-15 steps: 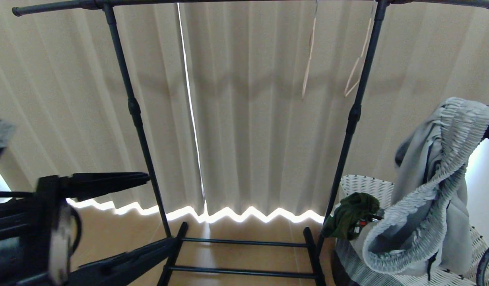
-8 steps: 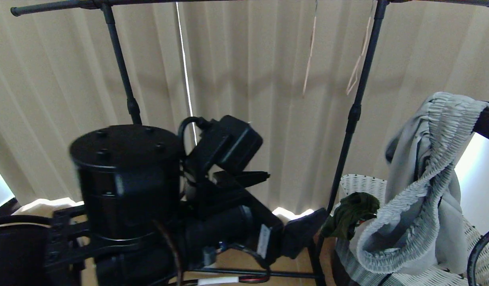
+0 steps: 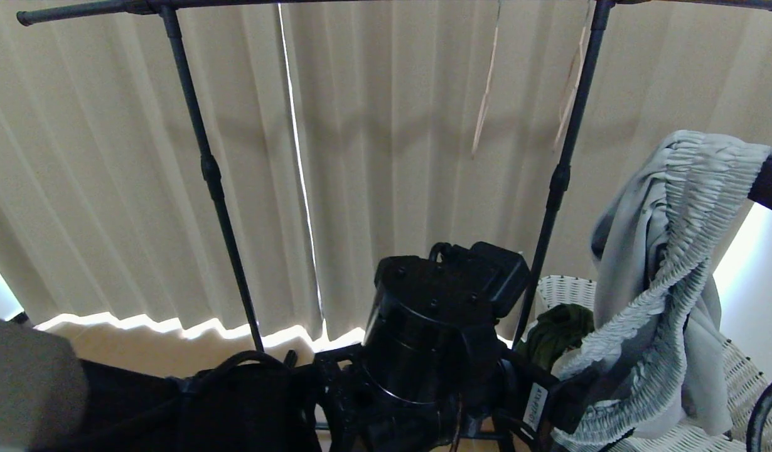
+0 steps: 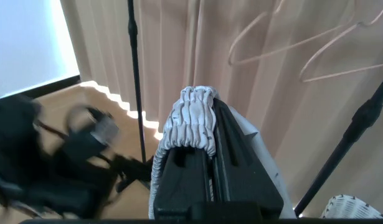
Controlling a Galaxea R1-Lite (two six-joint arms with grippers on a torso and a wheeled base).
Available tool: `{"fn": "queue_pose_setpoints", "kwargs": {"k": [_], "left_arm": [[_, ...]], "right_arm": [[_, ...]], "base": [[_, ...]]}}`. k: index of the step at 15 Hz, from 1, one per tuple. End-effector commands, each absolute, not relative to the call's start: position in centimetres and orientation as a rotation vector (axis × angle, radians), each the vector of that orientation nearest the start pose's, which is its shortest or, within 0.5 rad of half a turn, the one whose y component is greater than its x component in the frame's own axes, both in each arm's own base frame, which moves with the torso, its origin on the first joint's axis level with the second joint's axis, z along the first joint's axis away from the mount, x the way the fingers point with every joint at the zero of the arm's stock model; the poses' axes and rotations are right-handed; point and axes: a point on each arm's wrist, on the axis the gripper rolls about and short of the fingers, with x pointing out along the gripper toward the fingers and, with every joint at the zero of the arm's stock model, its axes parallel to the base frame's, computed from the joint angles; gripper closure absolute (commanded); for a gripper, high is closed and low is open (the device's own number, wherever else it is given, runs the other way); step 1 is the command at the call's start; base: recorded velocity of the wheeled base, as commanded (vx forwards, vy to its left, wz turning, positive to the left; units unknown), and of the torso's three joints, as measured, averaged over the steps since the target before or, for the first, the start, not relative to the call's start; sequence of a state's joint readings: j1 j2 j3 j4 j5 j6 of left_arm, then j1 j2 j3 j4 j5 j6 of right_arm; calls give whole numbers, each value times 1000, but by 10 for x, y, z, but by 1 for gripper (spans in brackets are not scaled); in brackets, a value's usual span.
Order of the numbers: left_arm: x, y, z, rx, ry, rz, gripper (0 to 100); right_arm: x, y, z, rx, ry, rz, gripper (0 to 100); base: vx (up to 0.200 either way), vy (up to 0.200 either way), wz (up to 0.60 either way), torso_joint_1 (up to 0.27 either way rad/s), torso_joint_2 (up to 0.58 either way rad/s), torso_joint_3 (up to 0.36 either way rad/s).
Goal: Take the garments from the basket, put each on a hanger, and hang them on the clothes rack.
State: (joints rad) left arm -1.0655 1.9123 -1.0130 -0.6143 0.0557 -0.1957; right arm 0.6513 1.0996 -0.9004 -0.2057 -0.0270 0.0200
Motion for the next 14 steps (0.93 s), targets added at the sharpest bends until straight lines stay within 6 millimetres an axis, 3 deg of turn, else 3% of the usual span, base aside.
{"fn": "queue_pose_setpoints", "kwargs": {"k": [1, 7, 8, 11, 14], "left_arm": [[188, -335, 139, 9, 391, -903, 0], [185, -327, 119, 55, 439, -845, 0], [184, -326, 120, 56, 437, -844, 100], [161, -316, 124, 79, 386, -779, 100], [140, -270, 163, 60, 251, -750, 100]], "right_arm": [[119, 91, 311, 27, -14, 629, 100], [117, 89, 311, 27, -21, 623, 100], [117, 89, 311, 27, -19, 623, 100], [117, 89, 306, 19, 1, 617, 100], [120, 90, 303, 11, 16, 613, 100]], "base": [[0, 0, 0, 0, 0, 0], [0, 0, 0, 0, 0, 0], [0, 0, 0, 0, 0, 0], [0, 0, 0, 0, 0, 0], [0, 0, 0, 0, 0, 0]]}}
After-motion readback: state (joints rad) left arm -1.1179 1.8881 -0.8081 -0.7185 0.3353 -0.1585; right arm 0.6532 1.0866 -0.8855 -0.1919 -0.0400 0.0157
